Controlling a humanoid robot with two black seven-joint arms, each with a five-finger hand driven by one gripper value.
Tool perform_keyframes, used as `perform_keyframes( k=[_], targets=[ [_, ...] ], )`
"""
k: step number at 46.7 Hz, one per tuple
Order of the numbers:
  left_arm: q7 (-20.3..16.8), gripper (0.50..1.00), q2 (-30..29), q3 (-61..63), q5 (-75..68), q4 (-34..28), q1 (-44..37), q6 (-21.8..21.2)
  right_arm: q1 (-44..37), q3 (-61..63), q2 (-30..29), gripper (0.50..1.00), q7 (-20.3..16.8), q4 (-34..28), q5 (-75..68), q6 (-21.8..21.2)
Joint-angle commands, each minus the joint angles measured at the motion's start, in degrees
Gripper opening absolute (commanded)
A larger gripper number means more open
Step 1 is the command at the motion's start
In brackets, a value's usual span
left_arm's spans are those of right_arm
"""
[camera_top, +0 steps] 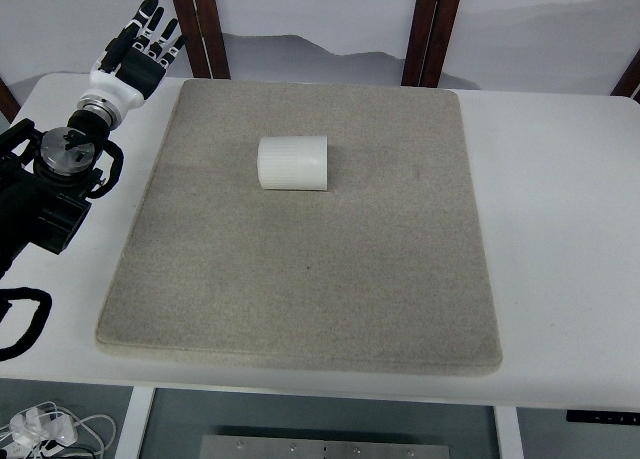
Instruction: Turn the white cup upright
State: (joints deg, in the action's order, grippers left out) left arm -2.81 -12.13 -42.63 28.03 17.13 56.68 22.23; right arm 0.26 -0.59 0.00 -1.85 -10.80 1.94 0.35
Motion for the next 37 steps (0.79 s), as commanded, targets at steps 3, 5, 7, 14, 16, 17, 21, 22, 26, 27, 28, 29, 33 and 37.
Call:
perform_keyframes(
  k=[3, 5, 7, 14, 16, 17, 21, 22, 26, 27, 28, 29, 33, 37],
  targets=[
    [0.0, 1.000, 0.0, 0.1, -0.2, 0.0, 0.0, 0.0, 0.0, 0.1, 0.0, 0.952, 0.0, 0.0, 0.0, 0.0],
    [0.0, 1.000, 0.0, 0.3, -0.5, 0.0, 0.0, 0.0, 0.0, 0.0, 0.0, 0.952, 0.0, 0.0, 0.0, 0.0],
    [0.0, 1.000, 0.0, 0.4, -0.7, -0.1, 0.0, 0.0, 0.0, 0.0, 0.0, 0.952, 0.0, 0.0, 0.0, 0.0],
    [0.1, 1.000, -0.1, 0.3, -0.6, -0.2, 0.0, 0.0, 0.0, 0.0, 0.0, 0.952, 0.0, 0.0, 0.0, 0.0],
    [0.2, 1.000, -0.1, 0.3, -0.6, -0.2, 0.1, 0.0, 0.0, 0.0, 0.0, 0.952, 0.0, 0.0, 0.0, 0.0],
    [0.2, 1.000, -0.2, 0.3, -0.6, -0.2, 0.2, 0.0, 0.0, 0.1, 0.0, 0.952, 0.0, 0.0, 0.0, 0.0],
    [0.2, 1.000, -0.2, 0.3, -0.5, -0.5, 0.8, 0.0, 0.0, 0.0, 0.0, 0.952, 0.0, 0.0, 0.0, 0.0],
    [0.2, 1.000, -0.2, 0.3, -0.5, -0.6, 0.8, 0.0, 0.0, 0.0, 0.0, 0.952, 0.0, 0.1, 0.0, 0.0],
    [0.3, 1.000, -0.3, 0.3, -0.5, -0.6, 0.7, 0.6, 0.0, 0.1, 0.0, 0.952, 0.0, 0.0, 0.0, 0.0],
    [0.3, 1.000, -0.3, 0.3, -0.6, -0.6, 0.7, 0.7, 0.0, 0.0, 0.0, 0.952, 0.0, 0.0, 0.0, 0.0],
    [0.2, 1.000, -0.3, 0.3, -0.7, -0.7, 0.6, 0.7, 0.0, 0.0, 0.0, 0.952, 0.0, 0.0, 0.0, 0.0],
    [0.2, 1.000, -0.3, 0.4, -0.7, -0.7, 0.6, 0.7, 0.0, 0.0, 0.0, 0.952, 0.0, 0.0, 0.0, 0.0],
    [0.1, 1.000, -0.3, 0.3, -0.8, -0.7, 0.5, 0.9, 0.0, 0.0, 0.0, 0.952, 0.0, 0.0, 0.0, 0.0],
    [-0.1, 1.000, -0.3, 0.3, -0.9, -0.8, 0.7, 1.1, 0.0, 0.0, 0.0, 0.952, 0.0, 0.0, 0.0, 0.0]
  ],
)
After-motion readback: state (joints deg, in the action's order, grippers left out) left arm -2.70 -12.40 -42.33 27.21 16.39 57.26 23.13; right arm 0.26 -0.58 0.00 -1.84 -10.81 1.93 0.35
